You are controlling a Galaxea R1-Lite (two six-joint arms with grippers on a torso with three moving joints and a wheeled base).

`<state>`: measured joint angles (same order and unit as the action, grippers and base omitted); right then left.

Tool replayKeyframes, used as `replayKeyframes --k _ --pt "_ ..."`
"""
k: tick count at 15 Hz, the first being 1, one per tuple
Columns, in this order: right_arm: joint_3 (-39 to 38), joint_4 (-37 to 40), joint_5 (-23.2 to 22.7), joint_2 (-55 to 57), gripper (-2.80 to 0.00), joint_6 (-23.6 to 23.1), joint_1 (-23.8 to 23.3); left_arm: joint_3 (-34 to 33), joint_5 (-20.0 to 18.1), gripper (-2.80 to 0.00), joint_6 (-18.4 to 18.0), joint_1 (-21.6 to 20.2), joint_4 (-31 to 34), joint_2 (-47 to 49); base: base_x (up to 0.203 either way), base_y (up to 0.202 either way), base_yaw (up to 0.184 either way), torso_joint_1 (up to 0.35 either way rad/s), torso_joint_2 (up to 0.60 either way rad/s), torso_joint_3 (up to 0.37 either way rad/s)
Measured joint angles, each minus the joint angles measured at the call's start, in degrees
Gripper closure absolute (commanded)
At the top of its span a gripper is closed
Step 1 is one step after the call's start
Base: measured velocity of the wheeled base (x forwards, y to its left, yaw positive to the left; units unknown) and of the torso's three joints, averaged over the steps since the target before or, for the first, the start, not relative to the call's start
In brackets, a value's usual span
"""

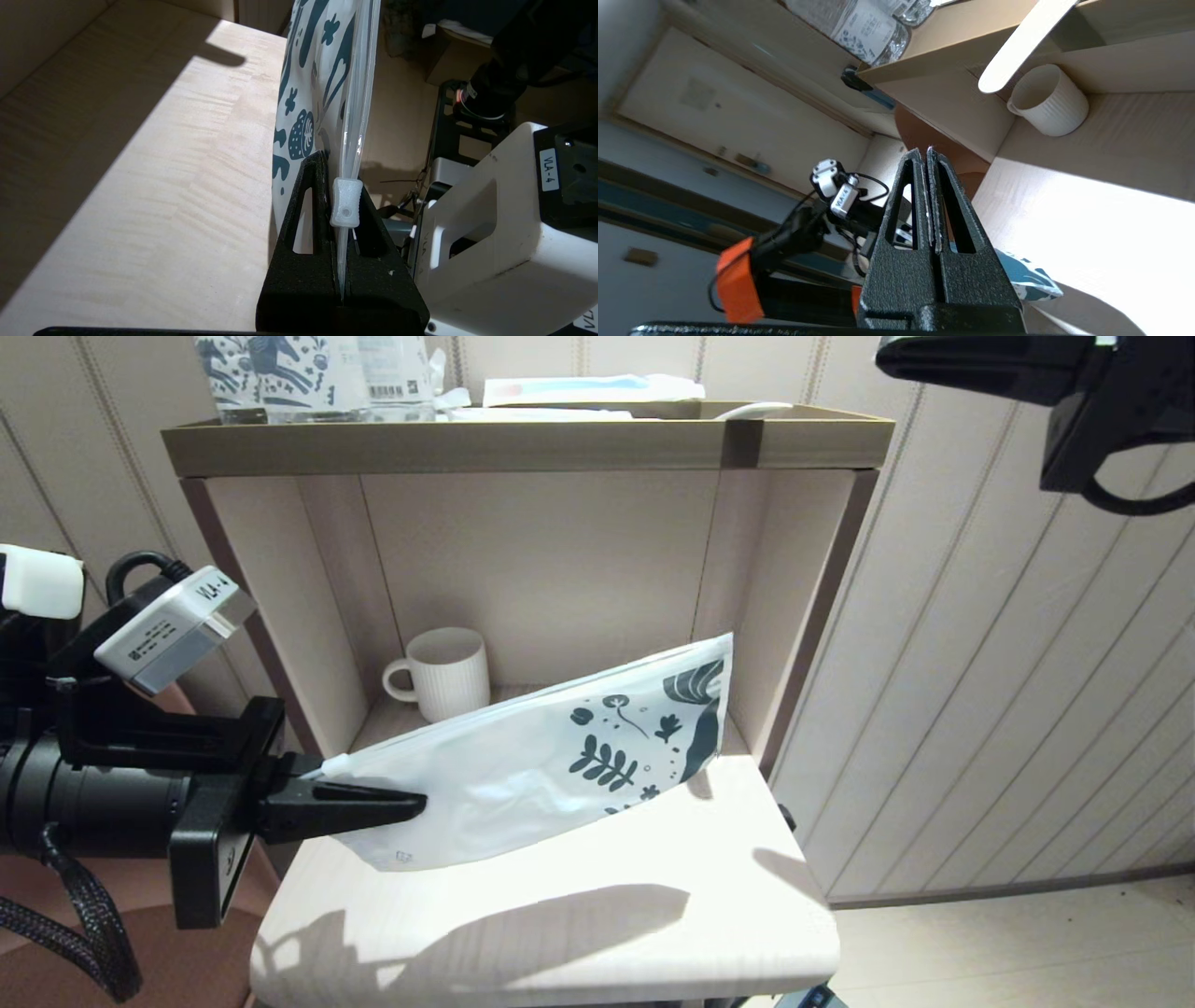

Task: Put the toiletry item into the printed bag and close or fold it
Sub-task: Pick up the comb

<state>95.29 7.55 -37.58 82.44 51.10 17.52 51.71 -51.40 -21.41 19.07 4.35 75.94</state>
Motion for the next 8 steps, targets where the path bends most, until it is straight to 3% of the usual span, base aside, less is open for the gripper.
replayKeyframes --k 5,6,8 --pt "-0.1 -0.1 -1.0 0.6 0.00 1.1 -1.4 0.0 0.0 0.00 0.0 0.0 0.0 0.0 0.000 0.000 0.000 0.000 0.00 0.000" --pt "-0.2 -0.1 -1.3 0.5 -2.80 0.6 -1.4 0.0 0.0 0.00 0.0 0.0 0.0 0.0 0.000 0.000 0.000 0.000 0.00 0.000" --pt "-0.4 -0.1 -1.9 0.5 -2.80 0.0 -1.5 0.0 0.0 0.00 0.0 0.1 0.0 0.0 0.000 0.000 0.000 0.000 0.00 0.000"
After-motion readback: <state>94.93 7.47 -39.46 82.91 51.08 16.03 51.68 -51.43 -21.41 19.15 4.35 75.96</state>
